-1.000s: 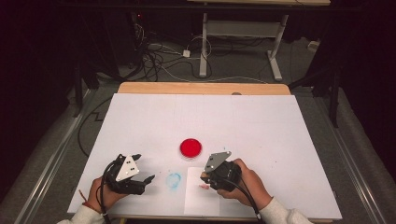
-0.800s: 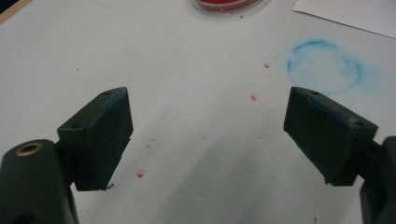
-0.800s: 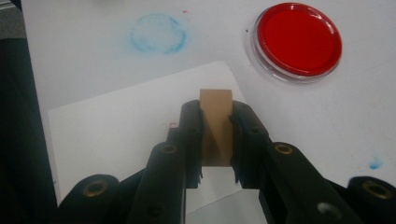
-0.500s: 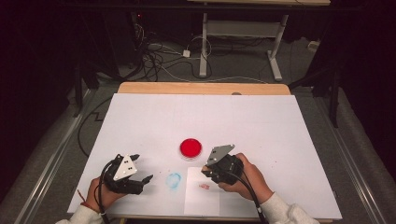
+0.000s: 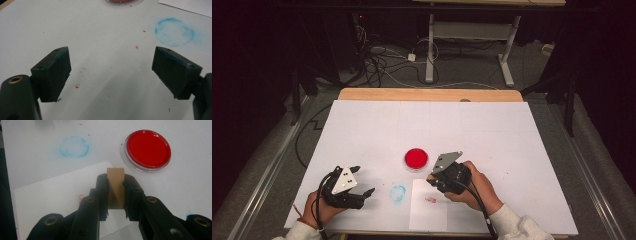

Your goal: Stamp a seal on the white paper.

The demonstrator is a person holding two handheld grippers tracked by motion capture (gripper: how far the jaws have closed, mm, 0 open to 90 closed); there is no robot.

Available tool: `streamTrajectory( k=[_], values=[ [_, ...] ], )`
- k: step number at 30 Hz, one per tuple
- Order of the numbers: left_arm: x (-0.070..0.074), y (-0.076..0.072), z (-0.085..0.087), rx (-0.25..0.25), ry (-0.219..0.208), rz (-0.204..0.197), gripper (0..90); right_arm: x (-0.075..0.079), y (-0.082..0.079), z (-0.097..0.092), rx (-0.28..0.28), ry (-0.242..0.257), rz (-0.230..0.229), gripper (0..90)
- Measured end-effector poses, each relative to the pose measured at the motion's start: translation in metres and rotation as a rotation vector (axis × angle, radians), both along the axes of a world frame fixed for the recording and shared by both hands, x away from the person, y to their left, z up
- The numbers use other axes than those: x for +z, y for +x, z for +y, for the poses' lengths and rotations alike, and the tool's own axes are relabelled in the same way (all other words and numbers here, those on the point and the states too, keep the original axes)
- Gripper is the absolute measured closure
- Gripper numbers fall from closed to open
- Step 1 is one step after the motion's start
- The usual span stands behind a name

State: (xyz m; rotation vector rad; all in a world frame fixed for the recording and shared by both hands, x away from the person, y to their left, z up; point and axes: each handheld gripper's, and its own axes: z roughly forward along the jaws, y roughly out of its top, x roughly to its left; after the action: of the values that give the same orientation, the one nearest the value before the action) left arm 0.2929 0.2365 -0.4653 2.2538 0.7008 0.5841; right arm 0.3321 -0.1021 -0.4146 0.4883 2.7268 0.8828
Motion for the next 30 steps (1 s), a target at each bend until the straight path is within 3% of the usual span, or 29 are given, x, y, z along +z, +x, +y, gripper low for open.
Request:
streamTrajectory(
  k=[12,21,30],
  values=[
    [0.000,-0.001,0.000,-0.009,-0.003,0.002,15.0,0.004,0.014,0.008,-0.014,0.009,-0.010,76.2],
    [-0.001,-0.001,0.000,-0.014,-0.005,0.001,15.0,0.012,0.038,0.020,-0.035,0.008,-0.027,76.3],
    [-0.001,0.000,0.002,-0.023,-0.016,0.004,15.0,0.005,0.061,0.033,-0.067,-0.020,0.003,76.3]
  ],
)
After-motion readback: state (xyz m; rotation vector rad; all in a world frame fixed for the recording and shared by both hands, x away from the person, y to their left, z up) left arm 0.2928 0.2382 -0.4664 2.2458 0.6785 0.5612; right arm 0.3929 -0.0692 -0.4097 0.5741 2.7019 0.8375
